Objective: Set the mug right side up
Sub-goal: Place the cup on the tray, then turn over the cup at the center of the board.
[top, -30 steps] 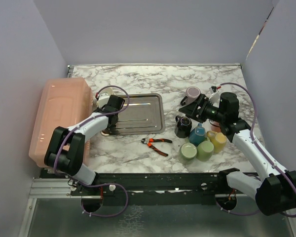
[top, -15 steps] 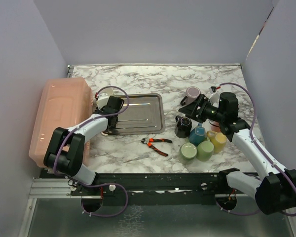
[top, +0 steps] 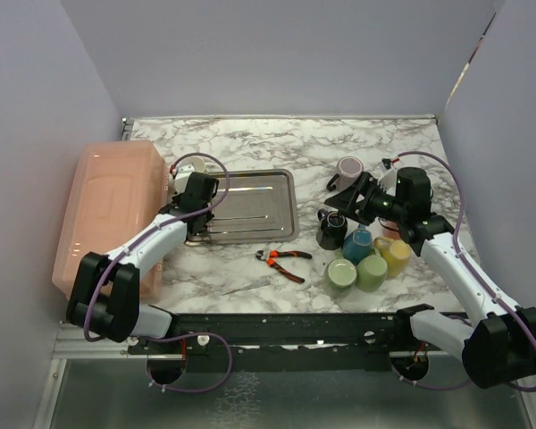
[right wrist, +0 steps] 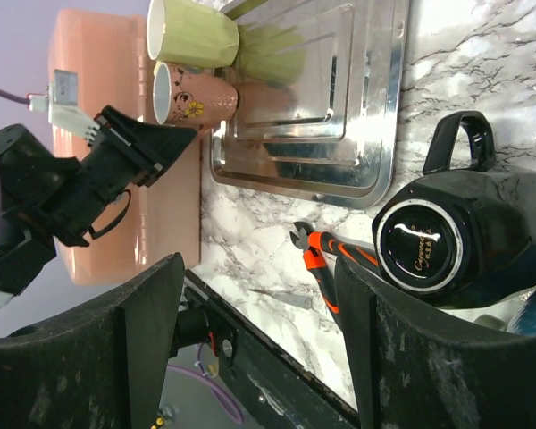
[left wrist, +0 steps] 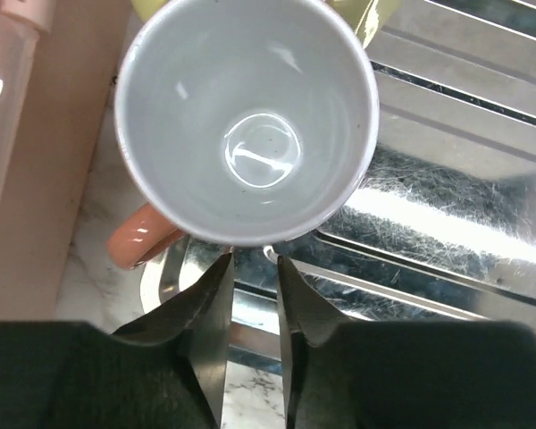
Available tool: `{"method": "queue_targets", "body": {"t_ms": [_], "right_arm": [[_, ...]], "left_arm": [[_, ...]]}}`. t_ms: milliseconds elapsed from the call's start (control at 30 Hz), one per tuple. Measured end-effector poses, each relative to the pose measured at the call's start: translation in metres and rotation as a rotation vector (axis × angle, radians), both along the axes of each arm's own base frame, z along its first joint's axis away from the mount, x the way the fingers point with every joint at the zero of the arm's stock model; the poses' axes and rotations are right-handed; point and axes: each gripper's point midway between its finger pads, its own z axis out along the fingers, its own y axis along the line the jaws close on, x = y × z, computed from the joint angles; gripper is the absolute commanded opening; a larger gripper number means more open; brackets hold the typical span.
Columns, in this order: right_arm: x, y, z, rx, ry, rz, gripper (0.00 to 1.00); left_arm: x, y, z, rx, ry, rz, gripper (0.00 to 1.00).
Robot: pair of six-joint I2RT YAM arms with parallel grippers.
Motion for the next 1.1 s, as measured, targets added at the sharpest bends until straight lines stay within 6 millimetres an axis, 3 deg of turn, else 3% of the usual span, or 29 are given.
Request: {"method": "queue_targets", "body": {"t_ms": [100,367,733,1100], "right_arm": [[0.0,0.0,-0.001,-0.003,0.005,-0.002,0.72],[0.0,-0.001,-0.001,-0.003,0.005,-0.002,0.72],[0.0,-0.001,-0.001,-0.008,0.002,0.0,0.72],[0.0,0.0,0.0,-0.008,0.001,0.001,0.72]], "left_arm": [[-0.005,0.0,0.007,-0.026,-0.032,0.004,0.18],[-0.024,0.022,-0.011,0.034,-0.006,0.106,0.17],[-0.02,0.052,-0.018,0.158,-0.014,0.222,0.14],[0.002,0.053,-0.006,0.176,-0.075,0.227,0.13]]}}
